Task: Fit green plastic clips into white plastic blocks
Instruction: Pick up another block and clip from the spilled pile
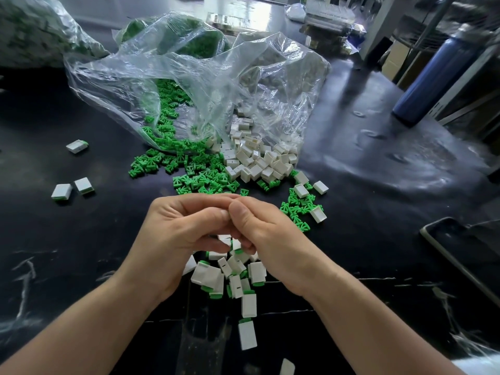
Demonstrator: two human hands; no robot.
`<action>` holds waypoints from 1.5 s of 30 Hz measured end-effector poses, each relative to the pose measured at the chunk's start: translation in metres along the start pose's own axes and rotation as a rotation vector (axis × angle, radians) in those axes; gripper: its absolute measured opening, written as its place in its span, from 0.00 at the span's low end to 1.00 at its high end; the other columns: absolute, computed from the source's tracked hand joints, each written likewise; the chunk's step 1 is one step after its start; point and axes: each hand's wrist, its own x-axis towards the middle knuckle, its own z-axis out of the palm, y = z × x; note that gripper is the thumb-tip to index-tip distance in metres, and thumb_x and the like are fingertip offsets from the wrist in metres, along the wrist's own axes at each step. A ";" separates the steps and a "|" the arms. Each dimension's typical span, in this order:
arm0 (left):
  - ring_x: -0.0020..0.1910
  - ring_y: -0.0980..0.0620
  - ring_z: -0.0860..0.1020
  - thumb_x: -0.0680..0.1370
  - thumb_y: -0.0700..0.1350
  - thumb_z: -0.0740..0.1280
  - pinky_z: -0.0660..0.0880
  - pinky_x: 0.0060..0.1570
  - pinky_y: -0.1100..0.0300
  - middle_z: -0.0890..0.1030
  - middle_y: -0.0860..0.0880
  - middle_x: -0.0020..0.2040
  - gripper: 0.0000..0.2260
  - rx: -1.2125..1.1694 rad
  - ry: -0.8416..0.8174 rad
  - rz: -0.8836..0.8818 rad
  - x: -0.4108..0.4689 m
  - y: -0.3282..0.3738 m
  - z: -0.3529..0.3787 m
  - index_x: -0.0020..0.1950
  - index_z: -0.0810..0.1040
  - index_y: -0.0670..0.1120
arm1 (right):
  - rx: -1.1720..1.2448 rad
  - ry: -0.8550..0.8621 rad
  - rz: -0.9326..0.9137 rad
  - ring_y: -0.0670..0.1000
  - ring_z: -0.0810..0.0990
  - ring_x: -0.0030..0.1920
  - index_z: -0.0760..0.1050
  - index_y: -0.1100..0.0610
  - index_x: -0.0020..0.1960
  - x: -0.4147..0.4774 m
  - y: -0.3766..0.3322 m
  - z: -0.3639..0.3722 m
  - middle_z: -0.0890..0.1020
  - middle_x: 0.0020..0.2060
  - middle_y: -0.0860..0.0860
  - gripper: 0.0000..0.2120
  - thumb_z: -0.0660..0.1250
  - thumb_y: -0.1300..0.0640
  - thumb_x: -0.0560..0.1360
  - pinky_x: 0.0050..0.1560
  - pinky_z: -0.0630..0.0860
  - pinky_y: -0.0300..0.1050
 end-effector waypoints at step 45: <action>0.35 0.63 0.77 0.72 0.37 0.70 0.72 0.36 0.68 0.82 0.57 0.40 0.10 0.678 0.445 0.052 0.024 -0.014 -0.027 0.44 0.82 0.53 | -0.446 -0.021 0.037 0.35 0.71 0.30 0.77 0.48 0.36 0.000 -0.001 -0.014 0.74 0.29 0.42 0.06 0.71 0.55 0.70 0.33 0.66 0.26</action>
